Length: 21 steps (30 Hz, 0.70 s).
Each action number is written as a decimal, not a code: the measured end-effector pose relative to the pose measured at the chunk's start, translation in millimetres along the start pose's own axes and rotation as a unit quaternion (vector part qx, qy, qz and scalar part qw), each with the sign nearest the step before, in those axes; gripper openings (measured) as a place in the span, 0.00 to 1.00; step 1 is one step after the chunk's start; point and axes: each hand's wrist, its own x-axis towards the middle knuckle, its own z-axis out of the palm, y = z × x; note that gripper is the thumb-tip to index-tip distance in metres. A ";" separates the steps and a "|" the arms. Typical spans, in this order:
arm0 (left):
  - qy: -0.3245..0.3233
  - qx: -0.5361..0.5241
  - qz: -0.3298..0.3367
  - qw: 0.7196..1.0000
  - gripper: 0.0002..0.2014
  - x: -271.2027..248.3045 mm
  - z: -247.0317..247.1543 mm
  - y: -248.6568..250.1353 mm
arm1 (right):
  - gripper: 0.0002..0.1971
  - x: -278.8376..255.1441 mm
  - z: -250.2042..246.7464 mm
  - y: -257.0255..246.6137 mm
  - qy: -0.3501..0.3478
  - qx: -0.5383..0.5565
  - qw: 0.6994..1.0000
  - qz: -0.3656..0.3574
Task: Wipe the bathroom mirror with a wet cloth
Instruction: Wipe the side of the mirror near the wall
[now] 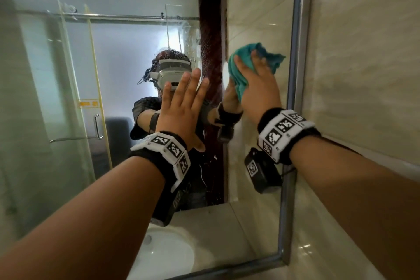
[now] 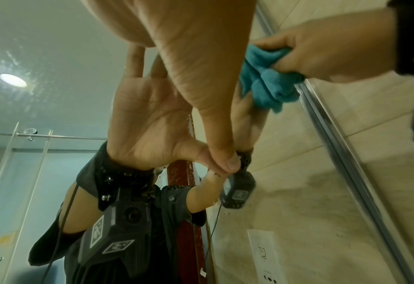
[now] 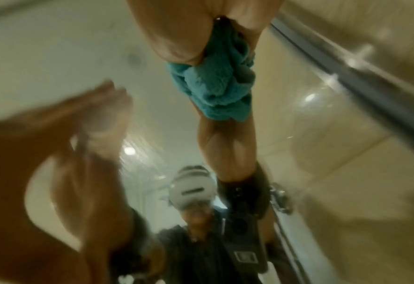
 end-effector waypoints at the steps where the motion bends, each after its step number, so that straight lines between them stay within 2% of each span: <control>1: 0.002 0.000 0.001 1.000 0.75 -0.3 0.2 -0.1 | 0.37 1.5 0.6 -5.5 0.004 0.004 1.000 0.004; 2: 0.004 0.000 0.000 1.000 0.75 -1.1 0.3 0.0 | 0.35 -4.5 1.5 -10.1 -0.001 -0.001 1.000 -0.004; 4: 0.005 0.000 0.000 1.000 0.74 -1.7 0.1 -0.8 | 0.36 -31.3 6.1 -15.4 -0.025 -0.005 0.996 -0.087; 7: 0.007 0.002 -0.003 1.000 0.71 -4.0 -2.7 2.0 | 0.38 -91.4 23.2 -4.8 -0.121 -0.039 0.968 -0.217; 10: -0.003 -0.005 -0.010 1.000 0.69 -9.0 -8.4 6.9 | 0.41 -127.1 15.1 19.5 -0.194 -0.056 0.945 -0.259; 12: -0.017 0.001 -0.006 1.000 0.69 -17.6 -5.9 6.8 | 0.42 -117.2 4.5 25.6 -0.201 -0.034 0.959 -0.197; 15: -0.038 0.013 0.002 0.999 0.70 -41.6 9.8 5.1 | 0.36 -62.1 -0.6 16.7 -0.088 -0.018 0.996 -0.021; 17: -0.051 0.010 0.004 0.999 0.70 -54.4 21.2 7.2 | 0.34 -35.2 -1.0 5.6 -0.045 -0.009 0.998 0.038; 19: -0.052 0.003 -0.001 0.999 0.71 -58.3 28.0 11.1 | 0.34 -34.1 2.4 0.5 -0.040 0.010 0.999 0.026; 21: -0.045 0.005 -0.009 0.999 0.73 -56.1 30.9 14.3 | 0.38 -62.1 10.9 -3.1 -0.076 -0.001 0.996 -0.048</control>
